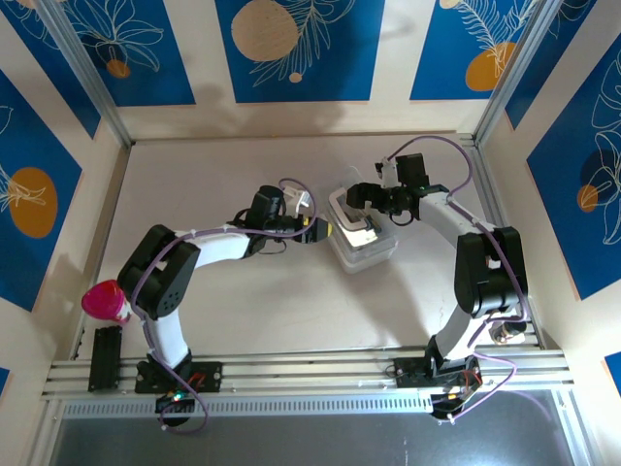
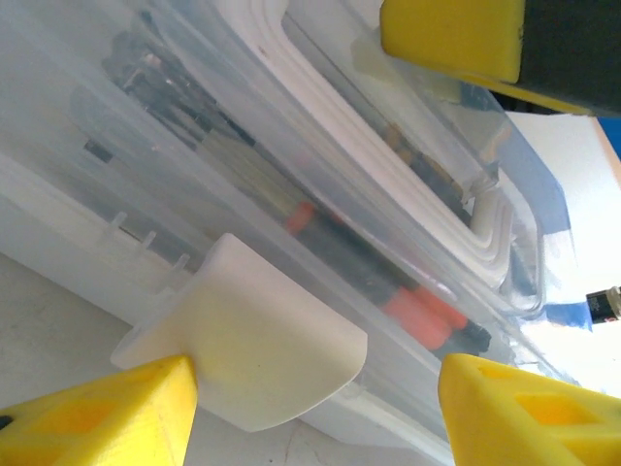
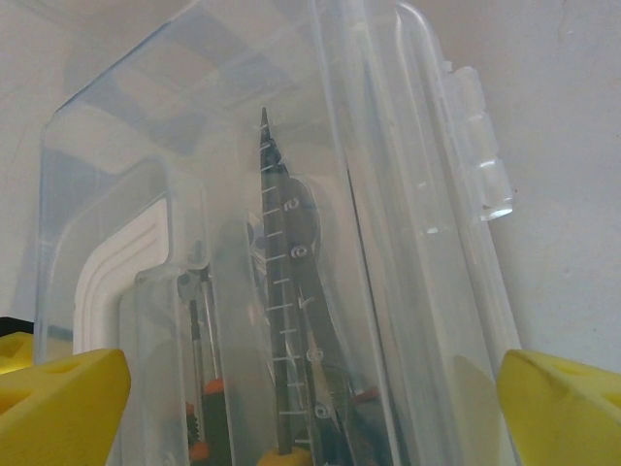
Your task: Pack the tool kit
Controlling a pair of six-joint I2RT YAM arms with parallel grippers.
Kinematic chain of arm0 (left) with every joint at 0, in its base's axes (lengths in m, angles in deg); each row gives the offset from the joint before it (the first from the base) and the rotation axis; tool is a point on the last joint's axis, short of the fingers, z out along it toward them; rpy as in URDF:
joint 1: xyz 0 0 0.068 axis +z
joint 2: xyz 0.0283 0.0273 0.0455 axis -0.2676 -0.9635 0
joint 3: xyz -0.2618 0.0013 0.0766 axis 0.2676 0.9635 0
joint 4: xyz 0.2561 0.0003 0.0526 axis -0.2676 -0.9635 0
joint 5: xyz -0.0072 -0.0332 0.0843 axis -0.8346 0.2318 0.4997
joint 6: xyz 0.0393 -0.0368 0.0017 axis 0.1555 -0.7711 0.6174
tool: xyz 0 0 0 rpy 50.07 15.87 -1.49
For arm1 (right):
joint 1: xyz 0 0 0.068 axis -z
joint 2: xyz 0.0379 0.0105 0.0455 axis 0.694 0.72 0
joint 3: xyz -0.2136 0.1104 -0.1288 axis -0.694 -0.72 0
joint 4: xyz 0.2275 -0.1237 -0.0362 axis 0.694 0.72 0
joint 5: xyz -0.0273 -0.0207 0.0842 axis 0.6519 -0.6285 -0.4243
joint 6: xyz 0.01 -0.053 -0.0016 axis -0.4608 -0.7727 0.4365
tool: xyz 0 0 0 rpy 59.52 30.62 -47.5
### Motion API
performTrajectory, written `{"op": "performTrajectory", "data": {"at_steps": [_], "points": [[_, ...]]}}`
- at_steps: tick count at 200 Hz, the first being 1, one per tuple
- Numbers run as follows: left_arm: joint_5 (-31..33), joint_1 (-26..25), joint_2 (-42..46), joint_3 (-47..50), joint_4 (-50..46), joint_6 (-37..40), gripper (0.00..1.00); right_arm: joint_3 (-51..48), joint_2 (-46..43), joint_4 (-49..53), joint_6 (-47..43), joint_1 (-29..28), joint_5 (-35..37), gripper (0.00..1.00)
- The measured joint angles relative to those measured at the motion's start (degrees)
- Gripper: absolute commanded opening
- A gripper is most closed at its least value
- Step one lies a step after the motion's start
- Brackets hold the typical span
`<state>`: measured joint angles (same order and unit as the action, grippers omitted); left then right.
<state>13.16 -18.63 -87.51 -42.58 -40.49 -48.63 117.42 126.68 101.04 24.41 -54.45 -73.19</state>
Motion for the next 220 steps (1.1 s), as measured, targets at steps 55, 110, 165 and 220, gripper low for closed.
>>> {"op": "performTrajectory", "data": {"at_steps": [55,110,165,220], "points": [[-0.13,0.07,-0.76,0.00,1.38,-0.96,0.66,0.22,0.26,-0.02,-0.04,0.00,-0.02,0.97],[-0.35,0.28,-1.49,0.02,2.43,-2.14,0.65,0.24,0.28,0.00,-0.24,-0.02,-0.04,0.97],[-0.57,0.39,-1.90,0.02,2.93,-2.14,0.64,0.48,0.61,-0.02,-0.46,-0.02,-0.04,0.97],[-0.59,0.26,-4.24,0.24,2.97,-2.58,0.64,0.55,0.70,-0.02,-0.48,-0.02,-0.20,0.97]]}}
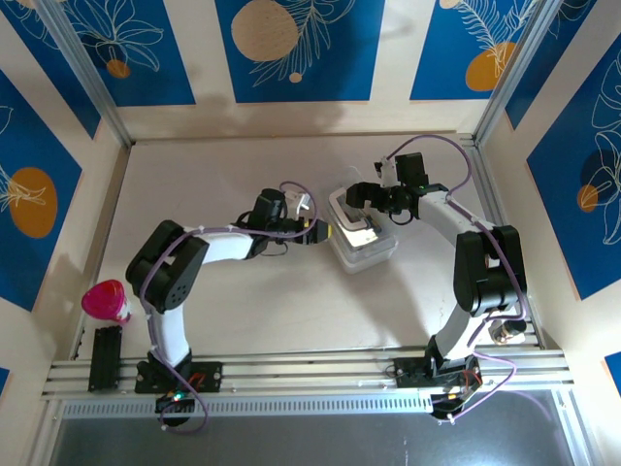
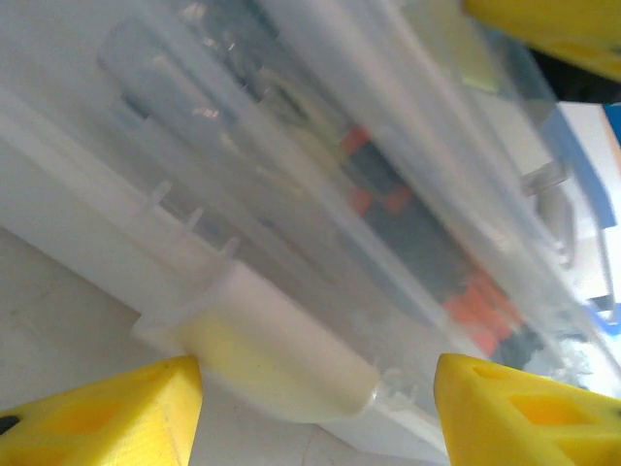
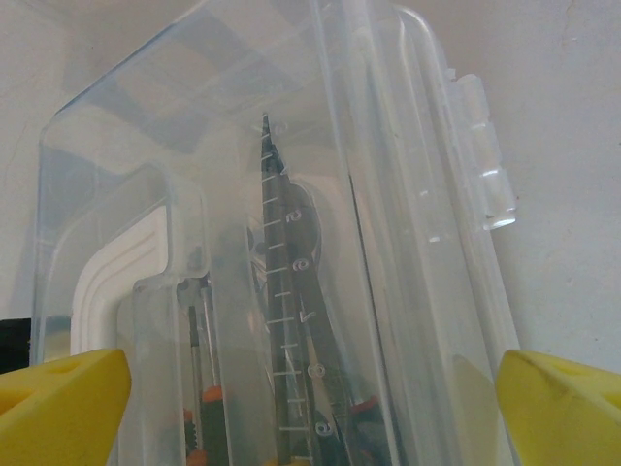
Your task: Pack the tool kit
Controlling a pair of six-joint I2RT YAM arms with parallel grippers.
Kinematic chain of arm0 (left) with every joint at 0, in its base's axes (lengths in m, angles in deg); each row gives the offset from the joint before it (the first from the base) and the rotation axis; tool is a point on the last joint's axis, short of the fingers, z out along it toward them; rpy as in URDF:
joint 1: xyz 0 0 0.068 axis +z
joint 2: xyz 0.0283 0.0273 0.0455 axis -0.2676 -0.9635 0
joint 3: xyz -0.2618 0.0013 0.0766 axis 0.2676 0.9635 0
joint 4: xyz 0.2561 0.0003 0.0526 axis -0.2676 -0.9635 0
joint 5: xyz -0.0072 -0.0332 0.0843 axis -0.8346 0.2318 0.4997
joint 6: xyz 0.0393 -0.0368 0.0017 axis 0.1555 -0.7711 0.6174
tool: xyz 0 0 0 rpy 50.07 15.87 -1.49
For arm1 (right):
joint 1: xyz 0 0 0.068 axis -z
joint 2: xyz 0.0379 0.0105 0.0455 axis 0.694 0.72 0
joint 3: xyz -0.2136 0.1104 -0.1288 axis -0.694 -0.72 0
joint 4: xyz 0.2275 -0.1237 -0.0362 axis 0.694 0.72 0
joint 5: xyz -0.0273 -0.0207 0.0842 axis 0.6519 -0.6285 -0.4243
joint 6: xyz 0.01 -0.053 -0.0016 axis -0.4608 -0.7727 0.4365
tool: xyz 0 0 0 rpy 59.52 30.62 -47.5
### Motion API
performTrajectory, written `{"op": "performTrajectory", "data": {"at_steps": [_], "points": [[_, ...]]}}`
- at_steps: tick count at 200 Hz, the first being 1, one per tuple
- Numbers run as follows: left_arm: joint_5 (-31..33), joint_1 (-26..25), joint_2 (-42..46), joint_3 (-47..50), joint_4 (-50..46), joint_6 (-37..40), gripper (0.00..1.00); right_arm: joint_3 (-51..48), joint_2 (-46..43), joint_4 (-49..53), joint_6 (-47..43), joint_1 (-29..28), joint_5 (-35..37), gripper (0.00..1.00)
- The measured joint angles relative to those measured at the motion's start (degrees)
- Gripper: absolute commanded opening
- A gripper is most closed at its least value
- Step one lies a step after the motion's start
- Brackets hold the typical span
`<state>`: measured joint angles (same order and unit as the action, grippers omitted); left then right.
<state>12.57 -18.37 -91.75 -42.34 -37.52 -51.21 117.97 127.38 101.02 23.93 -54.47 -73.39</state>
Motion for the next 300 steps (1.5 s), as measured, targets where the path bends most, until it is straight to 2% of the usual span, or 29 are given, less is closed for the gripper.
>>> {"op": "performTrajectory", "data": {"at_steps": [102,123,140,187,213,244,300], "points": [[0.02,0.00,-0.76,0.00,0.39,-0.44,0.62,0.00,0.02,-0.11,-0.15,-0.02,-0.02,0.97],[0.22,0.00,-0.76,-0.09,-0.50,-0.42,0.55,0.00,0.11,-0.22,-0.15,-0.02,-0.02,0.97],[1.90,0.00,-0.76,-1.11,-4.87,0.50,0.49,0.02,0.17,-0.28,-0.17,-0.02,-0.02,0.97],[6.60,0.00,-1.22,-5.97,-17.31,2.89,0.47,0.09,0.37,-0.63,-0.15,-0.02,-0.07,0.97],[7.74,0.00,-1.84,-6.14,-20.06,3.13,0.45,0.44,0.74,-0.68,-0.15,-0.04,-0.09,0.97],[8.33,0.00,-2.78,-7.08,-22.14,3.02,0.36,0.46,0.79,-0.87,-0.17,-0.15,-0.07,0.97],[9.16,0.00,-2.89,-8.81,-24.50,3.10,0.29,0.76,1.11,-0.94,-0.20,-0.22,-0.04,0.97]]}}
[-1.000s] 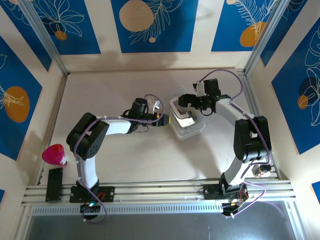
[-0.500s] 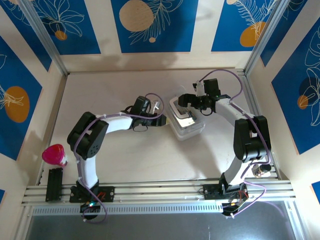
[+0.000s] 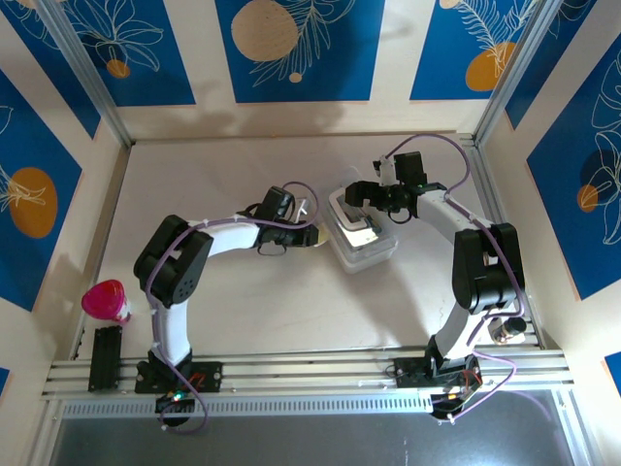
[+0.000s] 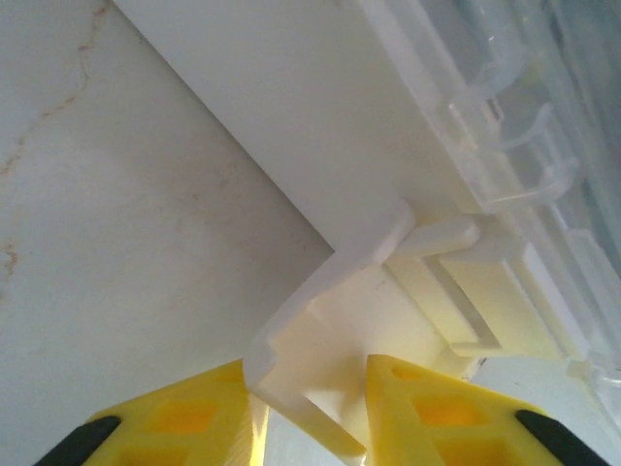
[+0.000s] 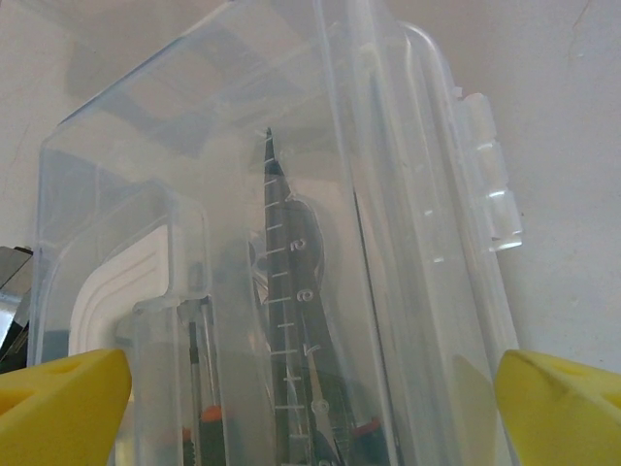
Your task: Pack the tool kit
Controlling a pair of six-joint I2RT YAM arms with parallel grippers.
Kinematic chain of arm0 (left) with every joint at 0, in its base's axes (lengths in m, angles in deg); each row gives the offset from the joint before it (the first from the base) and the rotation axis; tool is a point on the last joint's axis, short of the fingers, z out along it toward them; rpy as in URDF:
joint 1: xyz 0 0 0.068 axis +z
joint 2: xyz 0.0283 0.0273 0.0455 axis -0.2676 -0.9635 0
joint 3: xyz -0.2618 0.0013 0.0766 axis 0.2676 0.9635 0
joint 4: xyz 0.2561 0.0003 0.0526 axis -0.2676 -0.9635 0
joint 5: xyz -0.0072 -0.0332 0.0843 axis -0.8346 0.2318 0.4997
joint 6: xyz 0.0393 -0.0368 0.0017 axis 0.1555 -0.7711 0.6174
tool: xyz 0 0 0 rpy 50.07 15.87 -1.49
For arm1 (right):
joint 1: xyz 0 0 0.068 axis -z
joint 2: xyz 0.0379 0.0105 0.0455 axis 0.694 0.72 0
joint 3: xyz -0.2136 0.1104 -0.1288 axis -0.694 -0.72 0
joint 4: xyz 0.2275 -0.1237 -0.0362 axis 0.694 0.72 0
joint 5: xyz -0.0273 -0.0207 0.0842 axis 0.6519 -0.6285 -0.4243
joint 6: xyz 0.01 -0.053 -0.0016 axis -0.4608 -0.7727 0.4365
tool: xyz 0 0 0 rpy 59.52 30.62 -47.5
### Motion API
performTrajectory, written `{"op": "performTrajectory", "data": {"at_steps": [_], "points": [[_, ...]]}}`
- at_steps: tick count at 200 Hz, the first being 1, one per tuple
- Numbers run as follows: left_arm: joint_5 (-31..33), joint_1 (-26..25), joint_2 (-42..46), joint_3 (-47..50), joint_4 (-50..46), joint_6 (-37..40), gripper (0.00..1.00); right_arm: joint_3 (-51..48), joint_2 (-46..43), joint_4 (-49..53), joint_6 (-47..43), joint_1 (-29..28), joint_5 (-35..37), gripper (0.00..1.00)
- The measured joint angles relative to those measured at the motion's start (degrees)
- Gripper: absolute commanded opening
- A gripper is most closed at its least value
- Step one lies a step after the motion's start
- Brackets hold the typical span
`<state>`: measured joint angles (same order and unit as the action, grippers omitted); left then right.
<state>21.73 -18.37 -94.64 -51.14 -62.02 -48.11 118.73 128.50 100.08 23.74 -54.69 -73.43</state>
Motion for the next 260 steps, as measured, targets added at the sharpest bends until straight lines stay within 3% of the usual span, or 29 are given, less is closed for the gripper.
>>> {"op": "performTrajectory", "data": {"at_steps": [41,107,162,260], "points": [[0.24,0.00,0.04,-0.13,-0.66,-0.48,0.19,0.00,0.07,-0.15,0.00,0.00,0.00,0.97],[1.51,0.00,2.36,-0.13,-2.91,-0.59,0.18,0.00,0.07,-0.33,0.00,-0.02,-0.02,0.97],[2.75,0.02,3.63,-0.13,-4.55,0.07,0.30,0.00,0.33,-0.79,0.00,-0.13,-0.68,0.97],[1.86,0.00,5.07,-2.14,-3.63,0.59,0.39,0.00,0.39,-0.98,0.00,-0.13,-0.85,0.97]]}}
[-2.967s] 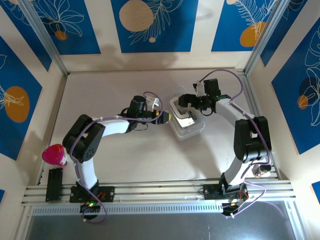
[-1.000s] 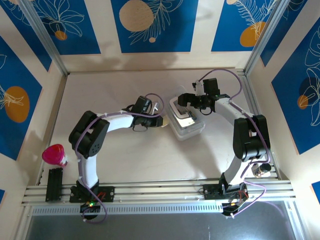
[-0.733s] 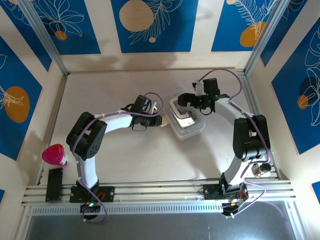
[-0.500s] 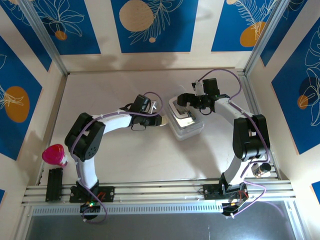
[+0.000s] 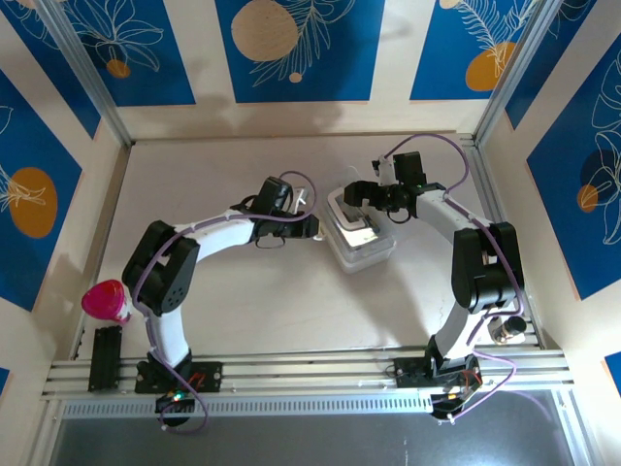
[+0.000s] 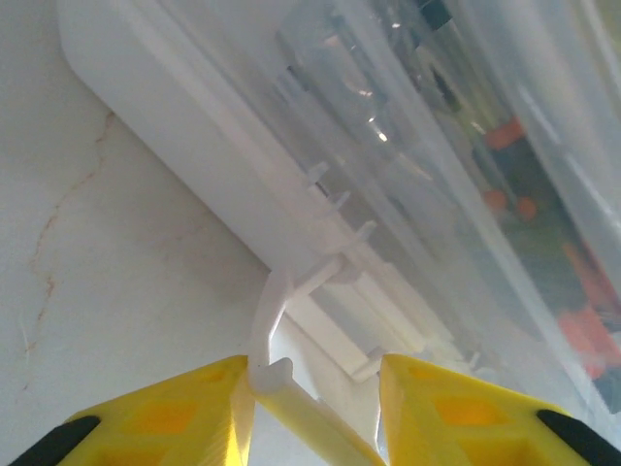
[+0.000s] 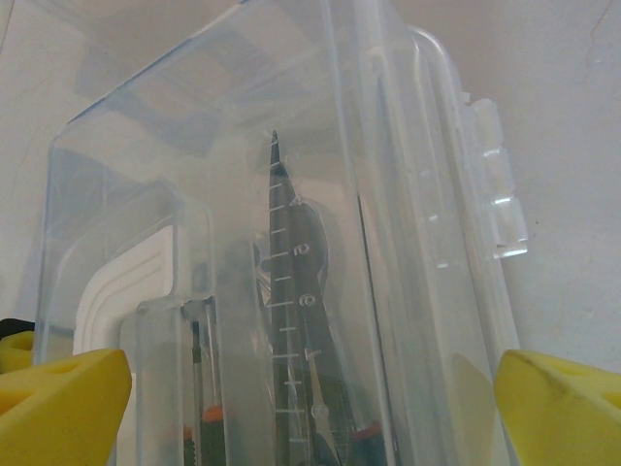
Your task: Pack the tool kit
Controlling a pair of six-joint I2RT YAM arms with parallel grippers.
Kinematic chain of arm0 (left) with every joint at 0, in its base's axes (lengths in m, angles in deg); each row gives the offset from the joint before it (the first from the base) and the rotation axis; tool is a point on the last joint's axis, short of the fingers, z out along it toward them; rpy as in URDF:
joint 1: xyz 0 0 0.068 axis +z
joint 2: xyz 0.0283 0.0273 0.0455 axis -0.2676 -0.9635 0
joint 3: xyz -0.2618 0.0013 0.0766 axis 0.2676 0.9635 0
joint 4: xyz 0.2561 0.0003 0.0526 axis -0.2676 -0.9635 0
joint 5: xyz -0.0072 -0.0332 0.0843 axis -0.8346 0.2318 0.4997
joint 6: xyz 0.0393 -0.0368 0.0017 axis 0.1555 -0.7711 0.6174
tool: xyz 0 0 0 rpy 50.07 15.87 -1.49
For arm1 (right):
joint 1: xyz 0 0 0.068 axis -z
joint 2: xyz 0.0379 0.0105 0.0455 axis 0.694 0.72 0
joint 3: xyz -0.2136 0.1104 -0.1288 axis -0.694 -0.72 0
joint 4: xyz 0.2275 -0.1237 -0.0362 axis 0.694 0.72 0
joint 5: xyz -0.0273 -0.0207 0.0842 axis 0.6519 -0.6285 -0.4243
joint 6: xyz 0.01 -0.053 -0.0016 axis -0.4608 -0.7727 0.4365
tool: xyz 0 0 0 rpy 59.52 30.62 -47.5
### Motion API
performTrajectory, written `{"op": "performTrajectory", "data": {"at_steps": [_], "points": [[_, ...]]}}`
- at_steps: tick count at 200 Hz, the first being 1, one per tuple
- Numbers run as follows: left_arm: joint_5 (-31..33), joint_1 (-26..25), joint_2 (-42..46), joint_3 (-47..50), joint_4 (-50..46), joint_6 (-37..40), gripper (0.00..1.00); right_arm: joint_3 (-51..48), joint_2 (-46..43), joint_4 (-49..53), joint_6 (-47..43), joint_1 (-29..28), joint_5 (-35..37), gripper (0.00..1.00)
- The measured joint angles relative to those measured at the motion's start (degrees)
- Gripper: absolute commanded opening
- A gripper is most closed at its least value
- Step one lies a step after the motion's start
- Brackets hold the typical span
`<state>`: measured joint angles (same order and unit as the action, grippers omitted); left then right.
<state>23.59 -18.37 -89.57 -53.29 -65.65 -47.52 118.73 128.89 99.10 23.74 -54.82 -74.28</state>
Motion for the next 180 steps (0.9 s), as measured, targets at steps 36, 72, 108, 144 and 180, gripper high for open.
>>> {"op": "performTrajectory", "data": {"at_steps": [36,72,108,144,180], "points": [[-0.59,0.00,0.00,-0.02,1.25,-0.74,0.40,0.00,0.00,-0.02,-0.02,0.00,0.00,0.97],[-1.53,-0.11,-0.02,-0.02,3.10,-2.89,0.40,0.00,0.15,-0.11,-0.37,0.00,-0.02,0.97],[-2.54,-0.68,-0.07,-0.13,5.66,-4.33,0.39,0.00,0.26,-0.31,-0.42,0.00,-0.04,0.96],[-2.80,-0.96,-0.24,-0.28,6.08,-4.79,0.40,0.00,0.31,-0.48,-0.46,0.00,-0.09,0.96],[-2.84,-0.98,-0.50,-0.28,6.43,-5.77,0.39,0.00,0.31,-0.48,-0.85,0.00,-0.26,0.95]]}}
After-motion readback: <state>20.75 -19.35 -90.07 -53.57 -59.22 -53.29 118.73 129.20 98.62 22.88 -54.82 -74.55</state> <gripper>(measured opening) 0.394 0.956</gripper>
